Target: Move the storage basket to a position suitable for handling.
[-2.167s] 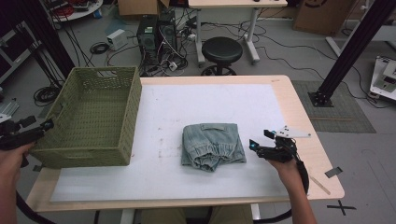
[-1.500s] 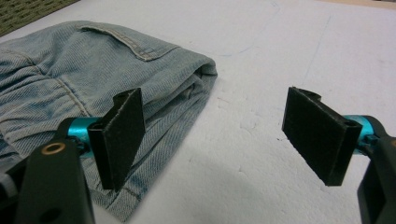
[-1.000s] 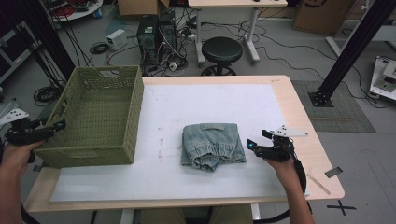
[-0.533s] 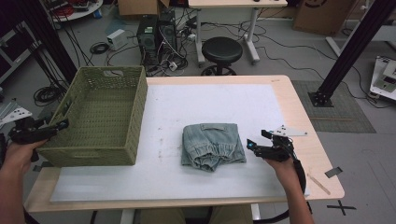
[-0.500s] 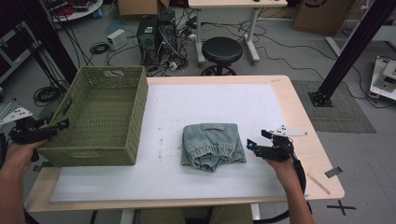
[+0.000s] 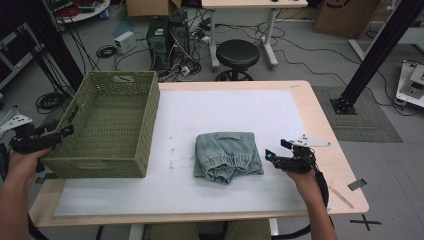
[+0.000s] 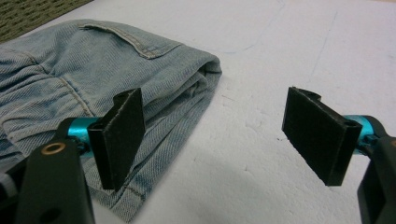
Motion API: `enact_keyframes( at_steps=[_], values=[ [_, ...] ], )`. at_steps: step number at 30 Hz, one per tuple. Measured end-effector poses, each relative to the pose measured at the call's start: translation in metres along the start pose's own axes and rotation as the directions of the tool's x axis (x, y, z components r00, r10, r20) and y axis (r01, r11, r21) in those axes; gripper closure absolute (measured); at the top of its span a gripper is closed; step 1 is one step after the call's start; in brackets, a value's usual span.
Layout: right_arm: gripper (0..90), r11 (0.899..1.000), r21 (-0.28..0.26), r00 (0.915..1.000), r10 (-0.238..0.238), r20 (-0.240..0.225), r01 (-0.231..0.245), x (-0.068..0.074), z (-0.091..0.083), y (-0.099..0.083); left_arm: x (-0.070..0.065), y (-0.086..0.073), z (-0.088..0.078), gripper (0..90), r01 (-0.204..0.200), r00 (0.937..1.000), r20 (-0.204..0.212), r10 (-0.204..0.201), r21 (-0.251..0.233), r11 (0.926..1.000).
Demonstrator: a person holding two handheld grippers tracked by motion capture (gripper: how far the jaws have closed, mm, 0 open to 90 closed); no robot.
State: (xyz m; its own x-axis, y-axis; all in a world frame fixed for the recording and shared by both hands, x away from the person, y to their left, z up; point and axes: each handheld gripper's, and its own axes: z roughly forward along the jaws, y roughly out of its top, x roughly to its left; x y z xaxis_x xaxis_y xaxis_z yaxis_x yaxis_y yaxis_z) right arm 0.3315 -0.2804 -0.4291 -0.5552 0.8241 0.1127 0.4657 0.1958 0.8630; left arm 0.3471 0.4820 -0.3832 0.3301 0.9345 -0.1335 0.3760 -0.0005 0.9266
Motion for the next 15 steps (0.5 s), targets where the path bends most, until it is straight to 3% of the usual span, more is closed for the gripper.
enact_keyframes(
  at_steps=[7, 11, 15],
  values=[
    [22.0, 1.000, -0.007, 1.0000, 0.003, -0.006, -0.003, 0.000, -0.001, 0.000, -0.003, 0.007, -0.017, 22.7, 0.038, 0.9966, -0.070, -0.043, -0.066, 0.9971],
    [22.0, 1.000, -0.007, 1.0000, -0.003, -0.009, 0.003, 0.000, -0.001, 0.001, -0.009, 0.016, -0.031, 22.7, 0.053, 0.9963, -0.063, -0.060, -0.098, 0.9937],
    [22.0, 1.000, -0.012, 0.9999, -0.005, -0.010, 0.005, 0.001, -0.004, 0.002, -0.023, 0.027, -0.040, 22.7, 0.029, 0.9982, -0.049, -0.035, -0.125, 0.9918]
  ],
)
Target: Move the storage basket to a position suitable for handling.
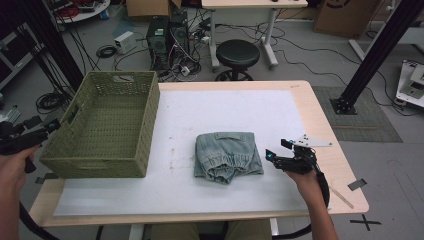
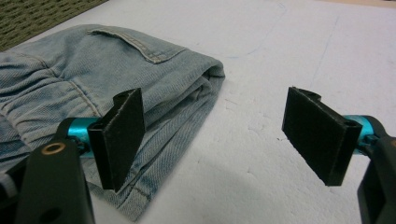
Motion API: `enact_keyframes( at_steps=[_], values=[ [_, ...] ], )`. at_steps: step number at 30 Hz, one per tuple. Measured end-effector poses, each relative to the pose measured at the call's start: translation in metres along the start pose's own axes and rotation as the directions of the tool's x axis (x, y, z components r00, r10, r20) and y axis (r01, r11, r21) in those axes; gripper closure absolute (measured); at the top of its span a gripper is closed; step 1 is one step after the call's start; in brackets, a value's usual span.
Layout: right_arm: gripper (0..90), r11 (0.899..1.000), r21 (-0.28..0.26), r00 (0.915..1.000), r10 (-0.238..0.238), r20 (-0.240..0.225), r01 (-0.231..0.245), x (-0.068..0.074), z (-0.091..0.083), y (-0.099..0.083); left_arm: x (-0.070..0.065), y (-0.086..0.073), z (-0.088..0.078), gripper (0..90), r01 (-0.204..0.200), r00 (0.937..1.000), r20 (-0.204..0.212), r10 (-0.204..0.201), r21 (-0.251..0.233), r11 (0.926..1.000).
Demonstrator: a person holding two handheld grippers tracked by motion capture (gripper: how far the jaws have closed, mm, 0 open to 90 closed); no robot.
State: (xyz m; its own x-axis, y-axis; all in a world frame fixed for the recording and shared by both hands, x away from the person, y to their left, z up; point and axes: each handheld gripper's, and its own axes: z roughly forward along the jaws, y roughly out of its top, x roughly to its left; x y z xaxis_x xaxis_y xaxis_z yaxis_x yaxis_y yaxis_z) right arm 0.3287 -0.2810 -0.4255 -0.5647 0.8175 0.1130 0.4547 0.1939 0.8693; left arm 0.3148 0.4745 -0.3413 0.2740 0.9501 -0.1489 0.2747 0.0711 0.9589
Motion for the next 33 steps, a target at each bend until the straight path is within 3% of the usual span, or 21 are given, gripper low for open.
enact_keyframes(
  at_steps=[3, 6, 11, 15, 20, 27, 33],
  values=[
    [22.0, 1.000, -0.004, 1.0000, -0.007, -0.004, 0.007, 0.001, -0.001, 0.000, -0.014, 0.010, -0.005, 22.7, -0.019, 0.9998, 0.010, 0.020, -0.022, 0.9996],
    [22.0, 1.000, -0.002, 0.9999, -0.011, -0.007, 0.011, 0.001, -0.001, 0.001, -0.027, 0.018, -0.007, 22.7, -0.037, 0.9993, 0.010, 0.037, -0.010, 0.9993],
    [22.0, 1.000, -0.001, 0.9997, -0.017, -0.018, 0.017, 0.001, -0.001, 0.002, -0.047, 0.020, -0.006, 23.3, -0.050, 0.9970, 0.058, 0.051, -0.020, 0.9986],
    [22.0, 1.000, 0.001, 0.9995, -0.020, -0.025, 0.020, 0.001, 0.000, 0.002, -0.068, 0.020, 0.001, 23.3, -0.037, 0.9935, 0.107, 0.040, -0.028, 0.9989],
    [22.0, 1.000, 0.002, 0.9992, -0.026, -0.032, 0.026, 0.000, 0.001, 0.003, -0.097, 0.019, 0.012, 23.3, -0.058, 0.9919, 0.111, 0.063, -0.047, 0.9972],
    [22.0, 1.000, -0.005, 0.9990, -0.030, -0.033, 0.030, -0.001, -0.001, 0.004, -0.130, 0.015, 0.029, 23.3, -0.065, 0.9929, 0.099, 0.067, -0.021, 0.9977],
    [22.0, 0.999, -0.002, 0.9987, -0.039, -0.034, 0.039, -0.001, -0.002, 0.005, -0.162, 0.008, 0.043, 23.3, -0.094, 0.9873, 0.128, 0.094, -0.009, 0.9955]
  ],
)
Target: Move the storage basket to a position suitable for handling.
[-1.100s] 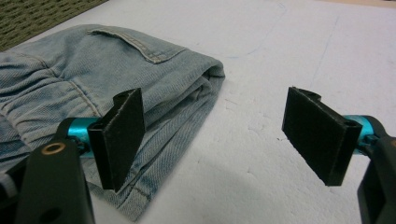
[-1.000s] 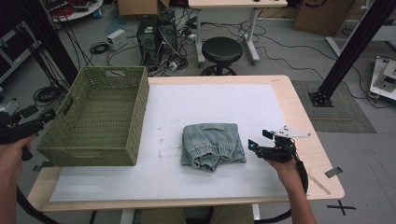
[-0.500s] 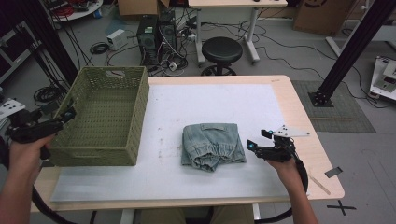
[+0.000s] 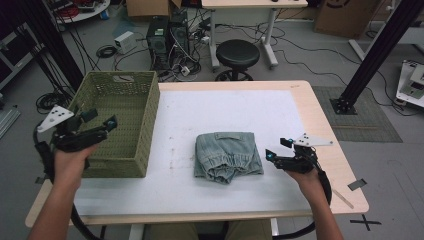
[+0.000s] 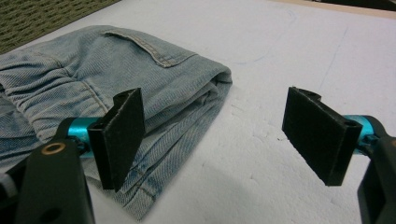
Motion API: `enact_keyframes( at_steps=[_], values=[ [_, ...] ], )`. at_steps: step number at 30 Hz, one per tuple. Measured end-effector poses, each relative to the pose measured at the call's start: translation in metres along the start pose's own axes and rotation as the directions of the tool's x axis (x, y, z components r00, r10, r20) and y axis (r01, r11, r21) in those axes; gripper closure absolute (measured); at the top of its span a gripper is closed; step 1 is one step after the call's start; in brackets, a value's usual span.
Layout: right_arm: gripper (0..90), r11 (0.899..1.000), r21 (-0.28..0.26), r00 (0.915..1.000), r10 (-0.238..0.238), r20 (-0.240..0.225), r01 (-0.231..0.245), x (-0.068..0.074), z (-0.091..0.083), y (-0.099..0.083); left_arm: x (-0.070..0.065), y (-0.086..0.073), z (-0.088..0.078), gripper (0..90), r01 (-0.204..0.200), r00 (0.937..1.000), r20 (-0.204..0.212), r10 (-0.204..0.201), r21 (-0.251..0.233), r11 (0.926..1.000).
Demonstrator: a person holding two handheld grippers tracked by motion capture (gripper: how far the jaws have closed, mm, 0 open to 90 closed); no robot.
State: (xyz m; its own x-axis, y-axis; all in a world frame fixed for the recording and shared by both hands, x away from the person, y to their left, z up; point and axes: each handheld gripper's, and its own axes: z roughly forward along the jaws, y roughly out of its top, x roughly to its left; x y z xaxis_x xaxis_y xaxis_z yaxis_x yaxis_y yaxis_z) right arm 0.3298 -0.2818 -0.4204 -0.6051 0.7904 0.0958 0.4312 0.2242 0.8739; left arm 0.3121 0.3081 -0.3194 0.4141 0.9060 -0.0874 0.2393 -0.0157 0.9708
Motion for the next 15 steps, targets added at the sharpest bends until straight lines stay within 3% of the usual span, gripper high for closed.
enact_keyframes(
  at_steps=[4, 15],
  values=[
    [22.0, 1.000, 0.000, 1.0000, -0.005, -0.001, 0.005, 0.001, -0.001, 0.000, -0.017, -0.005, 0.008, 23.3, 0.006, 1.0000, 0.007, -0.006, -0.001, 1.0000],
    [22.0, 1.000, 0.001, 0.9997, -0.026, 0.000, 0.026, -0.002, -0.004, 0.000, -0.070, -0.015, 0.040, 23.3, 0.004, 0.9948, 0.102, -0.004, -0.006, 1.0000]
  ],
)
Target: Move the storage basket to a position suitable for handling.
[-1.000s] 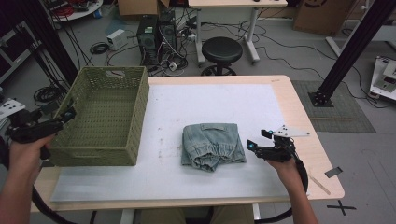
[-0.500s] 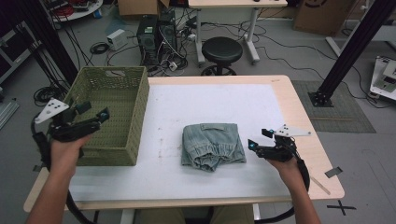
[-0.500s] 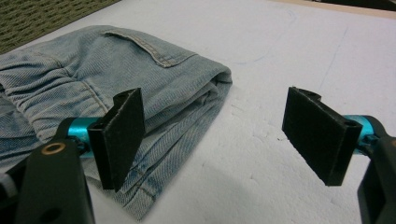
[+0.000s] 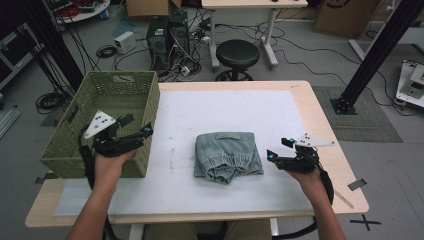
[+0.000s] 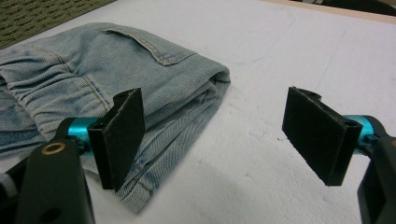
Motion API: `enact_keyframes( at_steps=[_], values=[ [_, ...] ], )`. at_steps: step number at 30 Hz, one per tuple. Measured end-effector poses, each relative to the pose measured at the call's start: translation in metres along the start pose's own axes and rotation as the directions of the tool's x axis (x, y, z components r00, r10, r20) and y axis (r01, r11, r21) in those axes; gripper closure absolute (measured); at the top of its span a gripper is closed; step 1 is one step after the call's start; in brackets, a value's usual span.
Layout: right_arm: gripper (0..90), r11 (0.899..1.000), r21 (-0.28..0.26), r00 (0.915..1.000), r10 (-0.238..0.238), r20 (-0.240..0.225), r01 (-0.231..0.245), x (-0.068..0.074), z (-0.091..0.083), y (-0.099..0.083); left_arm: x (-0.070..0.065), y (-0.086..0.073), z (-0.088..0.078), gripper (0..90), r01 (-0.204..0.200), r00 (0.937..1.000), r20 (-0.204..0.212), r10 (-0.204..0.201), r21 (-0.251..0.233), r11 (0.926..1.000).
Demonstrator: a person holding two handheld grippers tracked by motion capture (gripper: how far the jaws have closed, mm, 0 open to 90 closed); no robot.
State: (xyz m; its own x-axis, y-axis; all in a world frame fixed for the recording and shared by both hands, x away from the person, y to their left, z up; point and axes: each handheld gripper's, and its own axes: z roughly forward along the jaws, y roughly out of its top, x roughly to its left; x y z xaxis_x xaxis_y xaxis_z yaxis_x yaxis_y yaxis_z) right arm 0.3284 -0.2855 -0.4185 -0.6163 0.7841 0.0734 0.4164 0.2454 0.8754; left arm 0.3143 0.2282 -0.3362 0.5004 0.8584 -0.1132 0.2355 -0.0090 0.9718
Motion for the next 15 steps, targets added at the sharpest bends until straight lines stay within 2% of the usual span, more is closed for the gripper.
enact_keyframes(
  at_steps=[7, 13, 15],
  values=[
    [22.0, 1.000, 0.011, 0.9998, -0.014, -0.011, 0.015, 0.000, 0.000, 0.000, -0.024, -0.002, 0.019, 23.3, 0.006, 0.9989, 0.046, -0.005, -0.006, 1.0000],
    [22.0, 1.000, 0.015, 0.9996, -0.018, -0.021, 0.018, 0.000, 0.001, 0.002, -0.045, -0.009, 0.034, 23.3, -0.028, 0.9970, 0.073, 0.027, 0.007, 0.9996],
    [22.0, 1.000, 0.016, 0.9996, -0.018, -0.021, 0.019, 0.001, 0.001, 0.003, -0.051, -0.010, 0.038, 23.3, -0.028, 0.9960, 0.085, 0.028, 0.006, 0.9996]
  ],
)
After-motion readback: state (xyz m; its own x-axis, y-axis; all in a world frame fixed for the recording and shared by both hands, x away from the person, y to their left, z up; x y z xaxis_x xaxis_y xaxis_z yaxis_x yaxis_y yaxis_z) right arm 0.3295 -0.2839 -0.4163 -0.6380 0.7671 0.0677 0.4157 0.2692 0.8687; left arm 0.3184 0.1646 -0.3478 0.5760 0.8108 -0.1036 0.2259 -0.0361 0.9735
